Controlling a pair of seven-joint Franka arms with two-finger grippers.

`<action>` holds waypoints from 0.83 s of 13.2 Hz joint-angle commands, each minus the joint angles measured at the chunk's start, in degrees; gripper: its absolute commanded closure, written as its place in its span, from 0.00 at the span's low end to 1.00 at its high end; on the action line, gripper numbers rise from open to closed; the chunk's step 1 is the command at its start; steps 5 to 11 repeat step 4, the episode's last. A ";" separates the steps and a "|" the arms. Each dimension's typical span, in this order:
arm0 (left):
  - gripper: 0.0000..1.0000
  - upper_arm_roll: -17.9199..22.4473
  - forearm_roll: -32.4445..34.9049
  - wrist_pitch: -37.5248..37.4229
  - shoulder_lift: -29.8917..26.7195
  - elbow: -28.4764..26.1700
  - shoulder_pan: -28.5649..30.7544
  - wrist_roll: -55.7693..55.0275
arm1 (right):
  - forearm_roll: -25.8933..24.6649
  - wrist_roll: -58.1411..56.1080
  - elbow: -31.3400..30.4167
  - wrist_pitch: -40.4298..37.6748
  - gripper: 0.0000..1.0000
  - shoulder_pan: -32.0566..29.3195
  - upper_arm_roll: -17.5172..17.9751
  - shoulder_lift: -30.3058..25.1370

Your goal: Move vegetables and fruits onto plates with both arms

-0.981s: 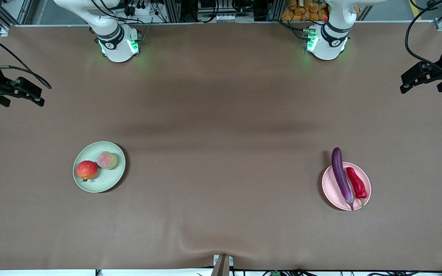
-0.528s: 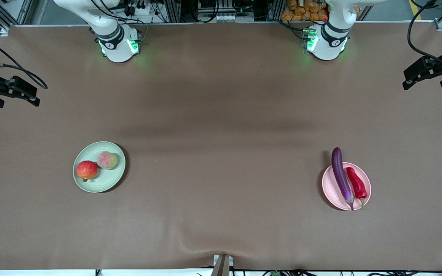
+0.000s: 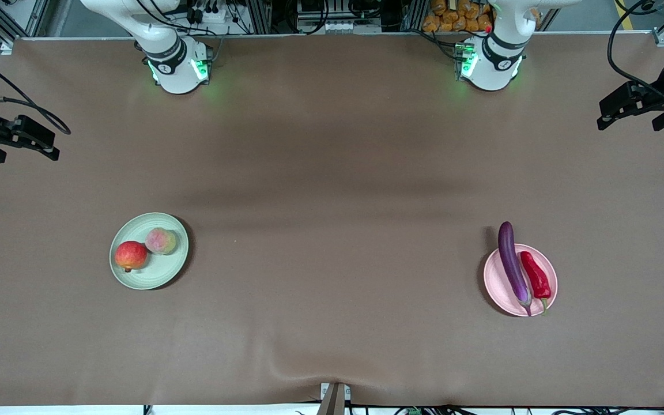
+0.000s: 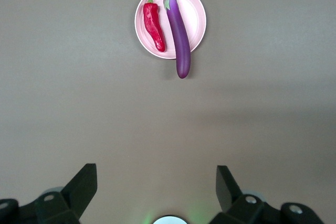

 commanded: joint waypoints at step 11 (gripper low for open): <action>0.00 0.96 -0.53 -0.65 0.26 0.47 1.99 1.23 | 1.27 -0.86 1.41 -1.01 0.00 -0.61 0.04 0.55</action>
